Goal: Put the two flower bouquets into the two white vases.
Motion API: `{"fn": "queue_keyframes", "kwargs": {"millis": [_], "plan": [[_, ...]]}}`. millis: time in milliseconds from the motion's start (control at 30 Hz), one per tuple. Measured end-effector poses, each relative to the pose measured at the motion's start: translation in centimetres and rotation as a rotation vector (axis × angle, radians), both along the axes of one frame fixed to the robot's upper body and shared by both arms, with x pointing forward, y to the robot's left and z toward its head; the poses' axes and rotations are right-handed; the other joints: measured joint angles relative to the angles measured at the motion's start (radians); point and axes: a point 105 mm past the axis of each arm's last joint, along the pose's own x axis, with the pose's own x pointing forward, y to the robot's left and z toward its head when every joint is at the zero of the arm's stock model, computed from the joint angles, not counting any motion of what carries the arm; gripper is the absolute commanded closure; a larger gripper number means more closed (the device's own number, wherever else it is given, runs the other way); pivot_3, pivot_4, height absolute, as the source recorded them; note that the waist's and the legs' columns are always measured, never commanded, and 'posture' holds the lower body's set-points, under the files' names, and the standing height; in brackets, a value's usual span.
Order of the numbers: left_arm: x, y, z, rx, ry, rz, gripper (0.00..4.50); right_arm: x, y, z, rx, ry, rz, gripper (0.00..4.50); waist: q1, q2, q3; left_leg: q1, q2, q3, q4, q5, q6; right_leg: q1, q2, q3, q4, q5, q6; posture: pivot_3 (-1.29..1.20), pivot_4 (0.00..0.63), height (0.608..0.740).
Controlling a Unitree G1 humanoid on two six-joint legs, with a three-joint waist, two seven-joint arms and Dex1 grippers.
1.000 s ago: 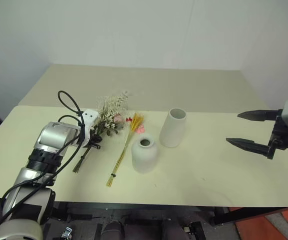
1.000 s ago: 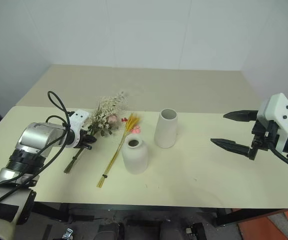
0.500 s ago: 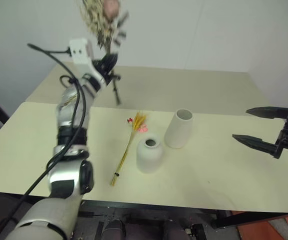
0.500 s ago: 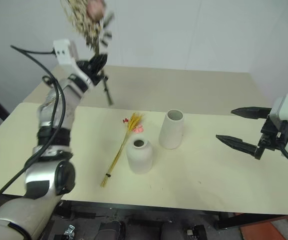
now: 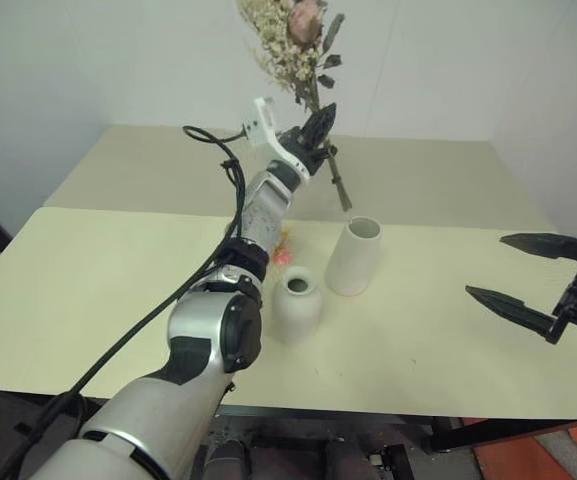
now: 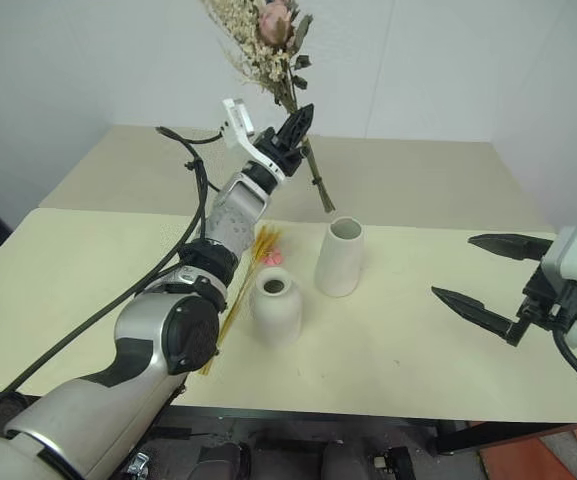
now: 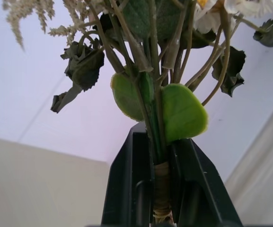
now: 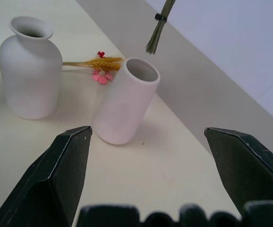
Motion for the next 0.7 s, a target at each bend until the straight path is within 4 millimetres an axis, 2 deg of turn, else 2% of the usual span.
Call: {"fn": "queue_keyframes", "kwargs": {"millis": [100, 300, 567, 700], "plan": [[-0.5, -0.8, 1.1, -0.024, -0.023, -0.036, 4.38, -0.2, -0.1, -0.2, -0.001, 0.002, -0.014, 0.0, 0.0, 0.0, 0.0, 0.001, 0.0, 0.0, 0.0, 0.0, 0.0, 0.0, 0.0, 0.0, 0.0, 0.0, 0.0, 0.0, 0.15, 0.74], [-1.5, -2.6, 0.9, 0.03, -0.066, -0.1, 4.38, -0.2, -0.2, -0.2, 0.004, -0.001, -0.025, 0.0, 0.0, 0.0, 0.0, 0.001, -0.001, -0.001, 0.0, 0.0, 0.0, 0.0, 0.0, 0.0, 0.0, 0.0, 0.0, 0.0, 0.15, 0.74], [-2.0, -3.8, -2.2, 0.188, -0.093, -0.126, 4.38, -0.1, -0.3, -0.1, 0.006, -0.009, -0.042, 0.0, 0.001, 0.0, 0.0, 0.0, -0.001, -0.001, 0.0, 0.0, 0.0, 0.0, 0.0, 0.0, 0.0, 0.0, 0.0, 0.0, 0.15, 0.74], [-2.7, -4.6, -2.5, 0.258, -0.145, -0.156, 4.38, -0.1, -0.4, -0.2, 0.006, -0.007, -0.043, 0.0, 0.002, 0.0, 0.0, 0.0, -0.001, -0.001, 0.0, 0.0, 0.0, 0.0, 0.0, 0.0, 0.0, 0.0, 0.0, 0.0, 0.15, 0.74]]}}
